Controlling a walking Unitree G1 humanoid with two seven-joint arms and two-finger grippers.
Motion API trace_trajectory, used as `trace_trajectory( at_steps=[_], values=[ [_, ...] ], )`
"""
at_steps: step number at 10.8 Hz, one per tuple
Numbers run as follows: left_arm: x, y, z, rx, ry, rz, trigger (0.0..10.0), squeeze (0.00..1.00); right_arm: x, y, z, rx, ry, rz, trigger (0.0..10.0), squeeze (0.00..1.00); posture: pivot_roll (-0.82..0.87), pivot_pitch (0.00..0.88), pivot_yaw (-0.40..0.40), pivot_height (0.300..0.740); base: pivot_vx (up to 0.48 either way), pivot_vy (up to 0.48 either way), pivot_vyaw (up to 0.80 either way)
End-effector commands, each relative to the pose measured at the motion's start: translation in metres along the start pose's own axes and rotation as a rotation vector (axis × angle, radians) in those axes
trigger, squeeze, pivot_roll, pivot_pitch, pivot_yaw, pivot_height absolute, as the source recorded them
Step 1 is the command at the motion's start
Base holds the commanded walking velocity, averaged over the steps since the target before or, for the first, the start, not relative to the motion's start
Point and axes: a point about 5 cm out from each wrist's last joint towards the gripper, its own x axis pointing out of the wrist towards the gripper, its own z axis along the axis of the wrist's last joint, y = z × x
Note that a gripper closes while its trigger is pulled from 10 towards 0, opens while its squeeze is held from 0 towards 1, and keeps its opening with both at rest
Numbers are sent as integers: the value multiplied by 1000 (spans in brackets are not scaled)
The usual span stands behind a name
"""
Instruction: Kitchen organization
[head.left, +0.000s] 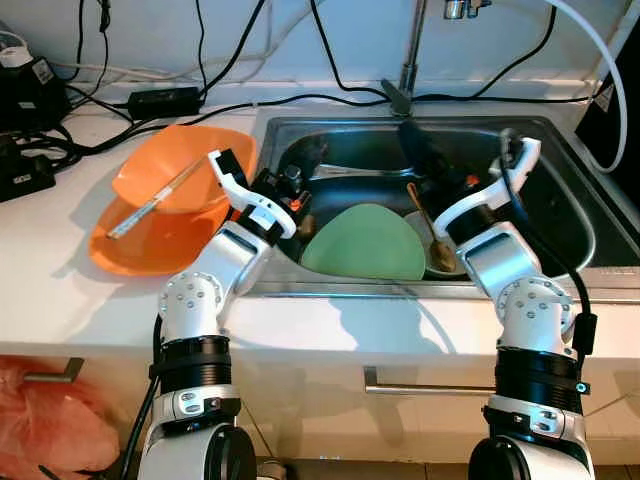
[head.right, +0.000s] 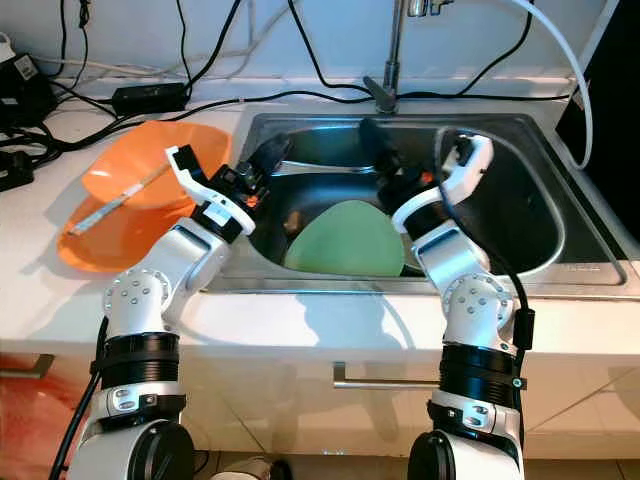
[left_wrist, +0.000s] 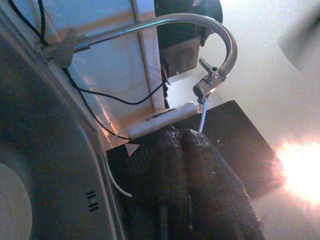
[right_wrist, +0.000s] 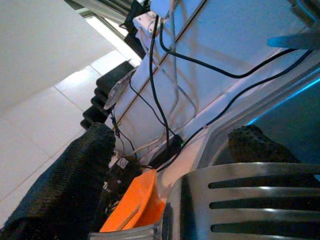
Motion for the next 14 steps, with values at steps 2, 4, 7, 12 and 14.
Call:
trace_trajectory(
  at_steps=[2, 4, 7, 12, 14],
  values=[
    [9, 4, -9, -26, 12, -15, 0, 0, 5, 4, 5, 5, -26, 5, 0, 0, 121, 31, 67, 740, 0, 0, 0],
    [6, 12, 0, -13, -14, 6, 0, 0, 6, 2, 7, 2, -31, -9, 0, 0, 119, 31, 67, 740, 0, 0, 0],
    [2, 11, 3, 10, -26, 5, 0, 0, 7, 1, 9, -3, -35, -21, 0, 0, 116, 29, 69, 740, 0, 0, 0],
    [-3, 34, 9, 76, -70, 112, 0, 0, 8, -2, 12, -10, -38, -38, 0, 0, 115, 23, 61, 740, 0, 0, 0],
    [-11, 39, 9, 96, -71, 122, 0, 0, 9, -1, 12, -12, -37, -39, 0, 0, 113, 21, 61, 740, 0, 0, 0]
  ],
)
